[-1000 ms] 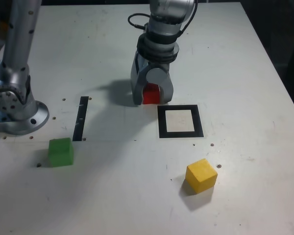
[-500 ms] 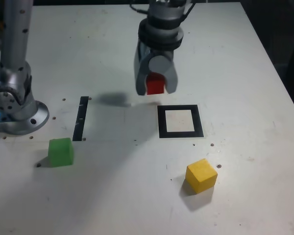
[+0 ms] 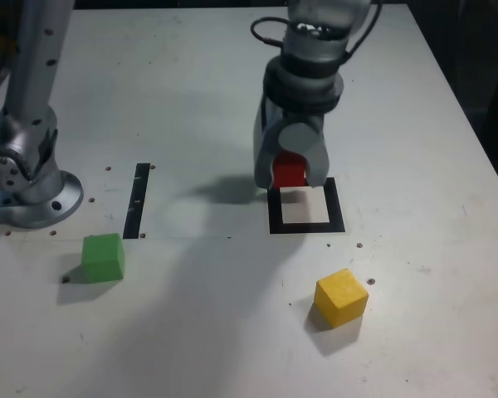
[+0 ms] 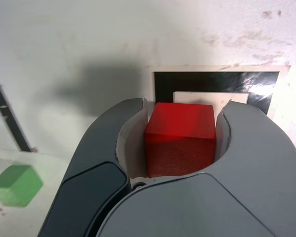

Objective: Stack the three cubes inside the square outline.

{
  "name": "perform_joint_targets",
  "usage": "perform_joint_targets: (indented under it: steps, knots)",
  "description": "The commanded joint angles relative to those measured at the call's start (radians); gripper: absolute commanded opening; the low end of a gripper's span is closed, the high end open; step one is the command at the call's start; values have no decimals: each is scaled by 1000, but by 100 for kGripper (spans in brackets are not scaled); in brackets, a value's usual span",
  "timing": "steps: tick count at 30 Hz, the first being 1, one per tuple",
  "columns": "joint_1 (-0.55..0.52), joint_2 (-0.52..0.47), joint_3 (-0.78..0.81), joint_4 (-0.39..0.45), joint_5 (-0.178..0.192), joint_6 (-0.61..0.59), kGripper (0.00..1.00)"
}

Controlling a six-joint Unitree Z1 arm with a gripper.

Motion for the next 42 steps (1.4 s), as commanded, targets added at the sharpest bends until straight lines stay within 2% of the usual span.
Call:
perform_joint_targets:
  steps: [1,11,20,24,28,39,42]
  knots:
    - [-10,5,-6,-4,-7,3,27]
    - [-65,16,-7,-21,-45,-1,27]
    - [-64,33,-5,-52,-22,7,28]
    - [-55,41,2,-60,-19,19,32]
    - [-46,52,9,-60,-25,31,42]
    - [-37,67,2,-60,-32,84,82]
    - [-37,61,0,-55,-33,85,89]
